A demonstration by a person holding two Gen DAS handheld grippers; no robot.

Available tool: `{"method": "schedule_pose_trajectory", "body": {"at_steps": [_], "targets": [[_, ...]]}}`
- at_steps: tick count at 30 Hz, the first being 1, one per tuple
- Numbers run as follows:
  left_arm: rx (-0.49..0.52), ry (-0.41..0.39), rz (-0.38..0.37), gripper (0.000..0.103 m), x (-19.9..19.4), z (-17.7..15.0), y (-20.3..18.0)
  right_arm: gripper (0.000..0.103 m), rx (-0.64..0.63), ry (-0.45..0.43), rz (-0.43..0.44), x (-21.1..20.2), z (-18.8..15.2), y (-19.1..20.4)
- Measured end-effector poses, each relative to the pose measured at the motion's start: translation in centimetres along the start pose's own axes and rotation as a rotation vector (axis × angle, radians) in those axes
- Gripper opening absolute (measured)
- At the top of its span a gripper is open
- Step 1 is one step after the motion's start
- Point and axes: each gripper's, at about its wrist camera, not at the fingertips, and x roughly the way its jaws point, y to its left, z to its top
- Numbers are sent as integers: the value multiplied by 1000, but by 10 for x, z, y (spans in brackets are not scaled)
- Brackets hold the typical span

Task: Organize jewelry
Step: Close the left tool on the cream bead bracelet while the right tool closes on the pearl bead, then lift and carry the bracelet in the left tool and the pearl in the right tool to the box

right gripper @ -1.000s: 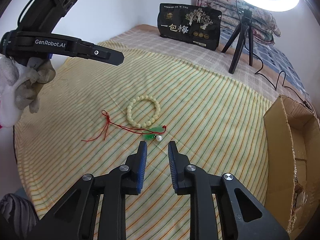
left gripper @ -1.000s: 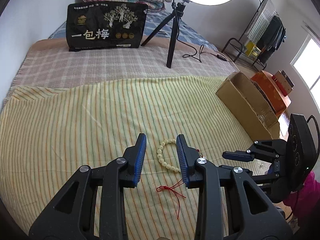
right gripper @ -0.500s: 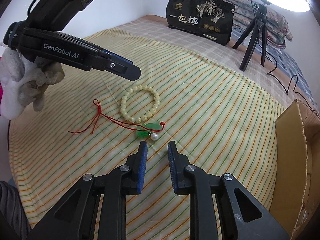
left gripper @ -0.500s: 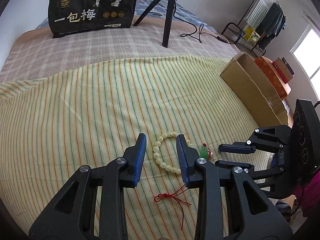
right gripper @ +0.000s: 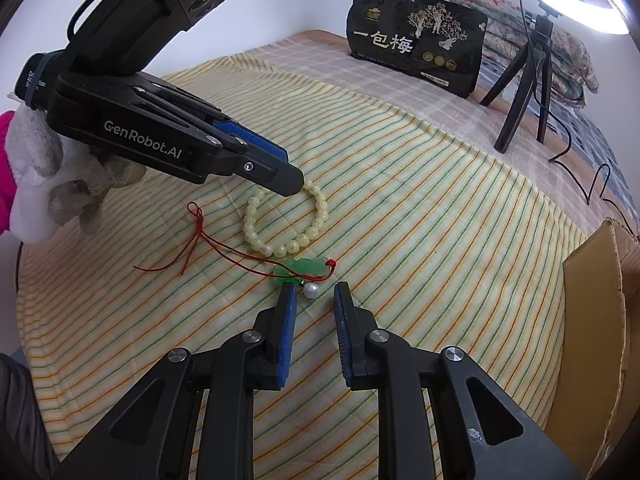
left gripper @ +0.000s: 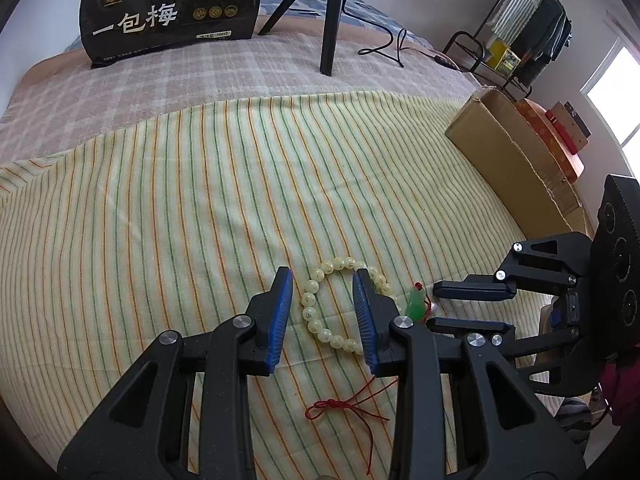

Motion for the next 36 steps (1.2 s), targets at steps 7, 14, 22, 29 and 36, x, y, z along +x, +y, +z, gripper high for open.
{"method": "schedule_pose_trajectory", "body": {"at_steps": [7, 14, 22, 29, 36], "targets": [[31, 15, 35, 31, 8, -2, -3, 17, -29, 3, 0, 2, 2, 4], [52, 10, 63, 24, 13, -3, -4, 8, -29, 6, 6, 3, 2, 4], [63, -15, 109, 7, 14, -5, 1, 7, -21, 7, -4, 0, -1, 4], [56, -45, 134, 6, 11, -8, -2, 7, 2, 2, -15, -7, -7, -2], [29, -93, 147, 5, -7, -8, -1, 7, 24, -26, -27, -18, -11, -5]]}}
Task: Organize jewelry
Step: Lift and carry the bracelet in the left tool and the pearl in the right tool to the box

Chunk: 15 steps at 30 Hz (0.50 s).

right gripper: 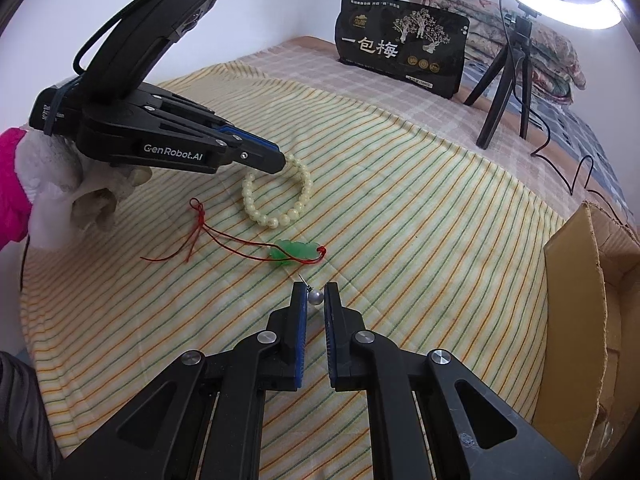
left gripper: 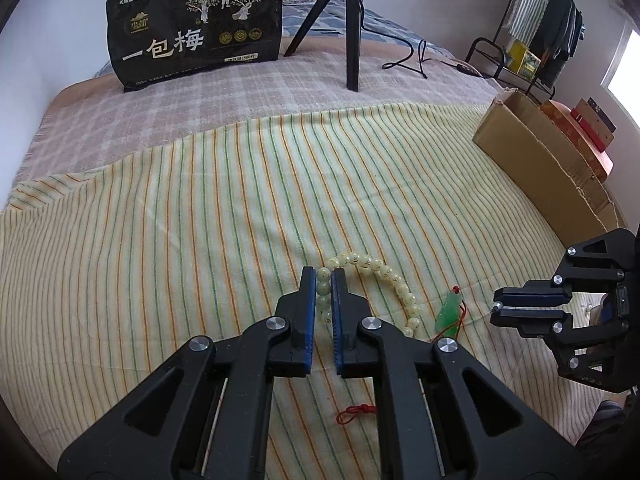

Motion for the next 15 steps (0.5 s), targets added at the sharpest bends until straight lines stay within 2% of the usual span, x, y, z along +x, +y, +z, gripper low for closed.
{"method": "schedule_pose_trajectory", "body": {"at_steps": [15], "targets": [[64, -97, 21, 5, -55, 8, -26, 7, 58, -74, -36, -43, -10, -3]]}}
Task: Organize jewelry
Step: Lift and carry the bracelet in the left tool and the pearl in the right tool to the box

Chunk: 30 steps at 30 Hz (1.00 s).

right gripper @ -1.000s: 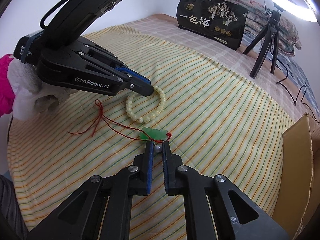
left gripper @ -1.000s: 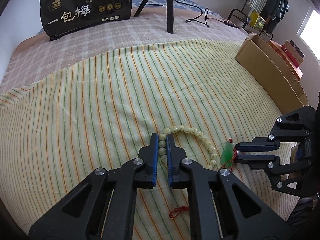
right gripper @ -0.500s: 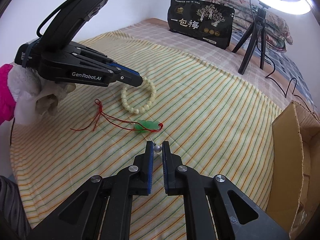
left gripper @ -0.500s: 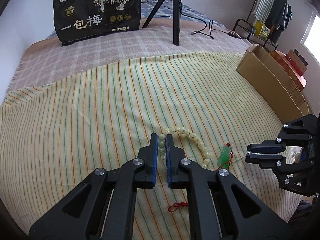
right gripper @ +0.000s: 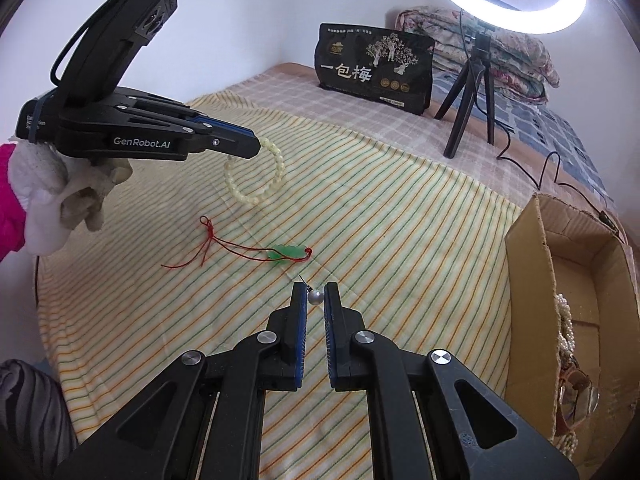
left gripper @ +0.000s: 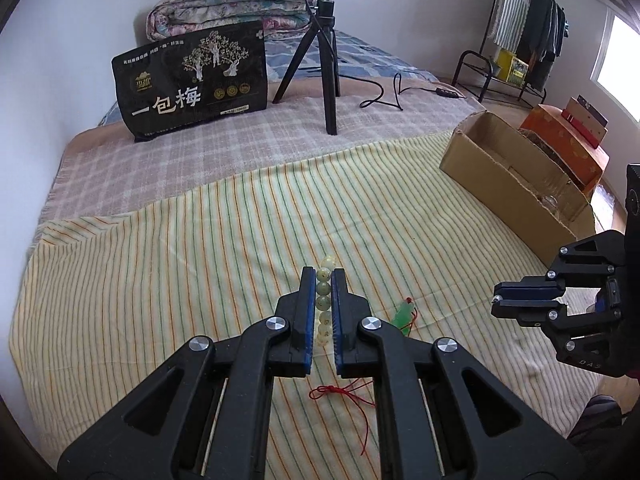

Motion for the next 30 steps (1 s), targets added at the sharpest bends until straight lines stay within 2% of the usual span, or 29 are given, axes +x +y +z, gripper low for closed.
{"method": "schedule_pose_trajectory", "body": {"at_steps": [17, 30], "targets": [[54, -96, -52, 5, -54, 28, -51, 7, 97, -114, -85, -91, -21, -23], [82, -140, -126, 5, -54, 61, -109, 7, 184, -151, -185, -141, -43, -68]]}}
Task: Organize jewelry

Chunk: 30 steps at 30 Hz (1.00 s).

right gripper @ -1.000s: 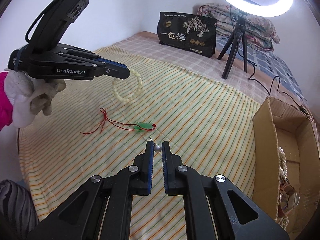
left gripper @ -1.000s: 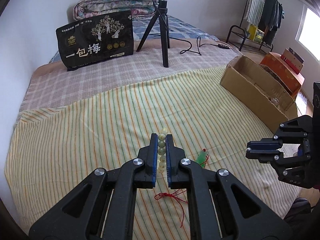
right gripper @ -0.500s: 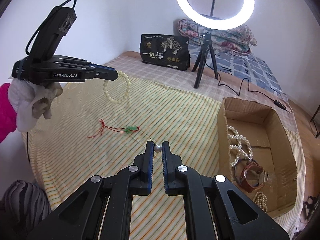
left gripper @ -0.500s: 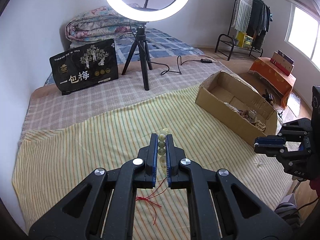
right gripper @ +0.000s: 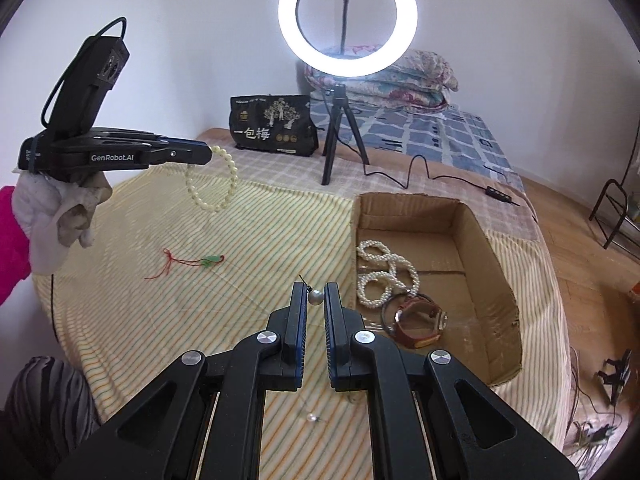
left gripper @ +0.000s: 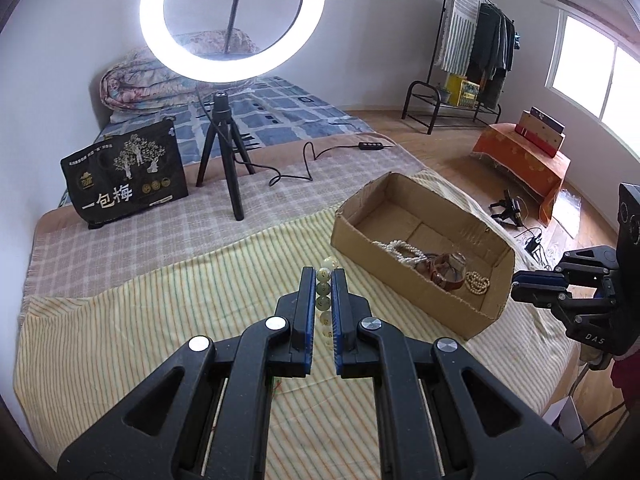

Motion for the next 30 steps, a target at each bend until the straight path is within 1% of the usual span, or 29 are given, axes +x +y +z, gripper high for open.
{"method": "schedule_pose_trajectory", "body": {"at_steps": [6, 16, 21, 30], "targets": [[7, -21, -37, 5, 20, 20, -30, 7, 43, -3, -49, -9, -5, -29], [23, -42, -78, 5, 63, 60, -76, 7, 84, 8, -80, -2, -9, -62], [5, -34, -98, 5, 87, 71, -90, 7, 94, 23, -93, 8, -8, -73], [4, -17, -91, 5, 120, 78, -109, 7, 140, 52, -98, 27, -14, -92]]}}
